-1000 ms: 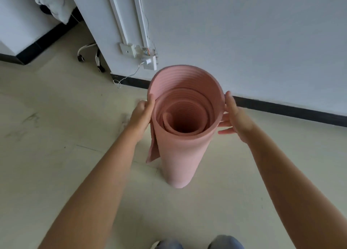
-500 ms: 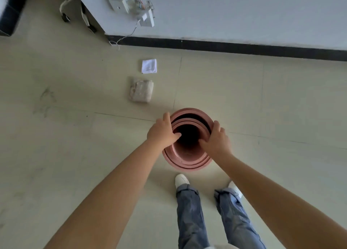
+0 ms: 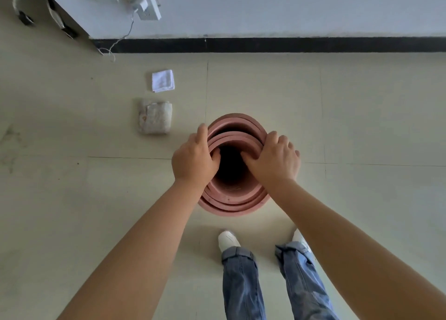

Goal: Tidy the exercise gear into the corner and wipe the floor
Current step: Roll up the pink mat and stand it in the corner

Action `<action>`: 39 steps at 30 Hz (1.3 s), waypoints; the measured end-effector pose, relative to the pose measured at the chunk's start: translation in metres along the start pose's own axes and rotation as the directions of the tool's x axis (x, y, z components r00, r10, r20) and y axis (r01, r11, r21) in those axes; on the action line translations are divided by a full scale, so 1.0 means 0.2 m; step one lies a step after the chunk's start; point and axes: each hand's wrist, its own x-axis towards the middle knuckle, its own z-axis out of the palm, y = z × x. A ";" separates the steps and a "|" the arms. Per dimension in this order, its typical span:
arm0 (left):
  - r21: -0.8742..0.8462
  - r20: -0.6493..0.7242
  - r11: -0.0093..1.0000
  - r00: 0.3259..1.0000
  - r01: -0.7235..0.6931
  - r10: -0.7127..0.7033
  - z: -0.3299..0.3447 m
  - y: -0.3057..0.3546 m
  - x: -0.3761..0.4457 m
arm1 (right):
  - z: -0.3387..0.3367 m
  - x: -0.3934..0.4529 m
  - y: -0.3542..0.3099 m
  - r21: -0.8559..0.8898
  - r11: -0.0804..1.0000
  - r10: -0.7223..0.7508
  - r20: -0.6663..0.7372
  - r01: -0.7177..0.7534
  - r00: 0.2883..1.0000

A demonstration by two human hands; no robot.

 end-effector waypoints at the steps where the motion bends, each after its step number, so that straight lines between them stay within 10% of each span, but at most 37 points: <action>1: 0.008 0.028 1.000 0.999 0.015 -0.016 0.01 0.00 0.05 | -0.02 0.04 -0.01 0.006 1.000 0.002 -0.001 -0.002 1.000; 10: 0.014 0.205 0.990 0.969 0.141 -0.141 -0.03 0.00 0.23 | -0.04 0.13 -0.05 0.147 0.988 -0.060 0.021 0.056 0.998; 19: 0.267 0.363 0.953 0.931 -0.141 0.036 -0.14 0.40 0.08 | -0.21 0.00 0.36 0.092 0.996 -0.031 0.181 0.014 0.983; 25: 0.269 0.377 0.887 0.889 -0.375 0.262 -0.26 0.97 0.00 | -0.51 -0.11 0.83 0.167 0.977 0.137 0.008 -0.136 0.991; 39: 0.247 0.529 0.478 0.530 -0.843 0.663 -0.45 2.35 -0.29 | -1.10 -0.49 1.90 0.403 0.741 0.620 -0.101 -0.538 0.778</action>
